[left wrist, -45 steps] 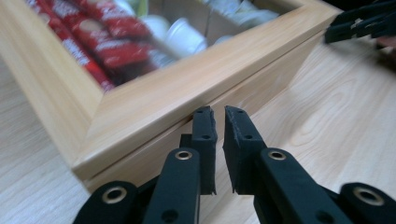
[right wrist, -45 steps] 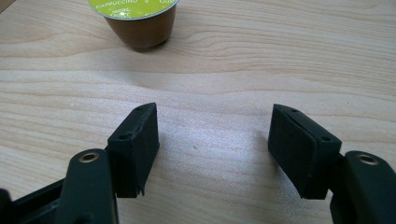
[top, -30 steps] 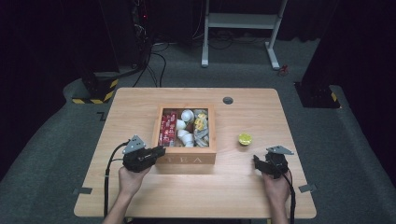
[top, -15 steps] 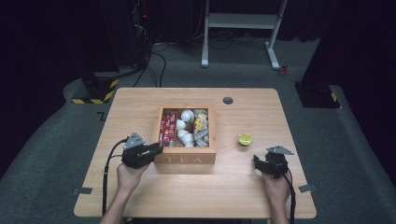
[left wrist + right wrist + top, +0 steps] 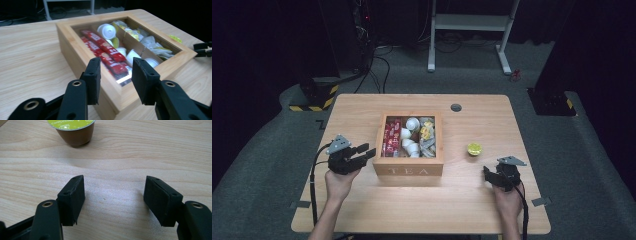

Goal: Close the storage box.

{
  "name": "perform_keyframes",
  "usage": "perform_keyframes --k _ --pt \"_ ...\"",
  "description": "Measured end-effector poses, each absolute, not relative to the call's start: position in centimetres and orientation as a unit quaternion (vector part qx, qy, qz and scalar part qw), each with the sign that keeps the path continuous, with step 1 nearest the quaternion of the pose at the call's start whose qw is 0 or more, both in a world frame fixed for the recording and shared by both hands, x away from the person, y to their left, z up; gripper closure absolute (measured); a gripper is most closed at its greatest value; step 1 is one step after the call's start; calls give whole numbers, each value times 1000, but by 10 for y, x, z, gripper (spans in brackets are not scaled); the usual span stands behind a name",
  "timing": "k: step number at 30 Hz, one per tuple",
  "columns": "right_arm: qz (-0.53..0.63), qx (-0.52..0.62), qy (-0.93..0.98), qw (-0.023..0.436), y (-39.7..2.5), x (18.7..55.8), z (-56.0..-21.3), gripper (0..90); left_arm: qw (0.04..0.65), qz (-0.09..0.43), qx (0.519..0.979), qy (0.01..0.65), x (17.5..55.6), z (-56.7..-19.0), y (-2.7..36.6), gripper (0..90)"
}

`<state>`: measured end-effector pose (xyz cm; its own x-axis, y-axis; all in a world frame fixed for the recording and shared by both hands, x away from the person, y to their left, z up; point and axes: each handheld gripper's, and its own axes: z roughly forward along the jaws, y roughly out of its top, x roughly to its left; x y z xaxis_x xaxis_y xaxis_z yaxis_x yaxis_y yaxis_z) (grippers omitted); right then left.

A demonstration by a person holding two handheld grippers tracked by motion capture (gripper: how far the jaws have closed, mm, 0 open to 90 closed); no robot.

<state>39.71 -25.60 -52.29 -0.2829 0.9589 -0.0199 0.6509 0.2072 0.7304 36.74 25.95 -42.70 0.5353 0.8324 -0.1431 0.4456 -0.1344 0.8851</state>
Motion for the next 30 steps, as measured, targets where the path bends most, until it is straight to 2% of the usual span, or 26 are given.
perform_keyframes --k 30 --pt "313 546 737 246 -256 397 -523 332 459 245 699 490 363 -430 301 470"
